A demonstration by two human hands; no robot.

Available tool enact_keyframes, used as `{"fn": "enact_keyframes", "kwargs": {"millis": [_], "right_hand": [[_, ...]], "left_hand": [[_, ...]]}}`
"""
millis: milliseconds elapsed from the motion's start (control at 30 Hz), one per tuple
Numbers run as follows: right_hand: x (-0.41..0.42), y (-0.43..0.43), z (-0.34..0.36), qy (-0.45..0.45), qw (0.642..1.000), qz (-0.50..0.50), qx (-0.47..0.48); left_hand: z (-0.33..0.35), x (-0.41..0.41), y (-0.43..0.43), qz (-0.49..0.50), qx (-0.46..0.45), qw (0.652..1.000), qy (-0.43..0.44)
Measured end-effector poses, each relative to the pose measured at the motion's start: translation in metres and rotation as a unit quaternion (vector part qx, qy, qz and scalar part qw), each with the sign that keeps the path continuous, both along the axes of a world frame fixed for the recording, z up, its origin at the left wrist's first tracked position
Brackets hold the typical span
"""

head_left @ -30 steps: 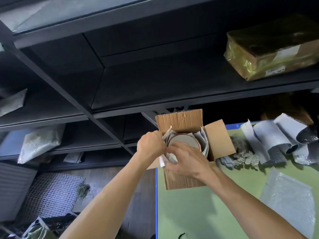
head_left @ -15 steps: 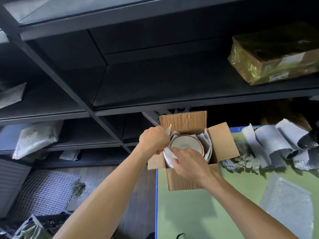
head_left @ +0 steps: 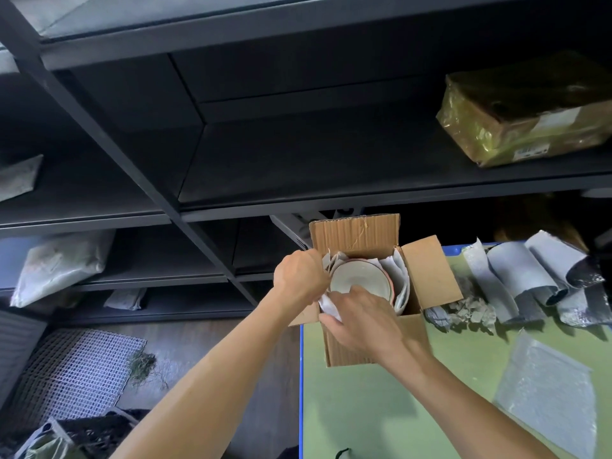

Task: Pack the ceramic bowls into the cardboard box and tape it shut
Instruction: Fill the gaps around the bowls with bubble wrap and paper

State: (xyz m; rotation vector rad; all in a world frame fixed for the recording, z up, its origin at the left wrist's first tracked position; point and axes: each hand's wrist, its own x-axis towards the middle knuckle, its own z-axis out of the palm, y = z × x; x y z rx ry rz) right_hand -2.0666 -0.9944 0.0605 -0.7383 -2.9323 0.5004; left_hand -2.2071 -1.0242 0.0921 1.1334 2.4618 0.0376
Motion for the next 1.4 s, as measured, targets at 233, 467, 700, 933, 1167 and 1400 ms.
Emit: {"fn": "enact_keyframes", "kwargs": {"millis": [233,467,700,933,1167,1400], "right_hand": [[-0.008,0.002,-0.003,0.028,0.998,-0.061,0.014],[-0.013,-0.004,-0.014,-0.024,0.997,-0.045,0.054],[-0.014,-0.017,-0.006,-0.016,0.995,-0.078,0.056],[-0.018,-0.016,-0.017,-0.072,0.993,-0.067,0.070],[-0.014,-0.021,-0.015,-0.027,0.992,-0.097,0.081],[-0.016,-0.016,-0.025,-0.057,0.990,-0.098,0.080]], "left_hand": [[0.011,-0.010,0.007,-0.004,0.011,1.000,0.013],[-0.005,-0.007,0.004,-0.018,-0.018,1.000,0.004],[-0.010,-0.011,0.002,-0.007,0.028,0.999,0.041],[-0.017,-0.015,0.005,-0.006,0.040,0.998,0.058],[-0.029,-0.020,0.003,0.011,0.072,0.997,0.040],[-0.029,-0.022,0.002,0.007,0.075,0.997,0.026]]}}
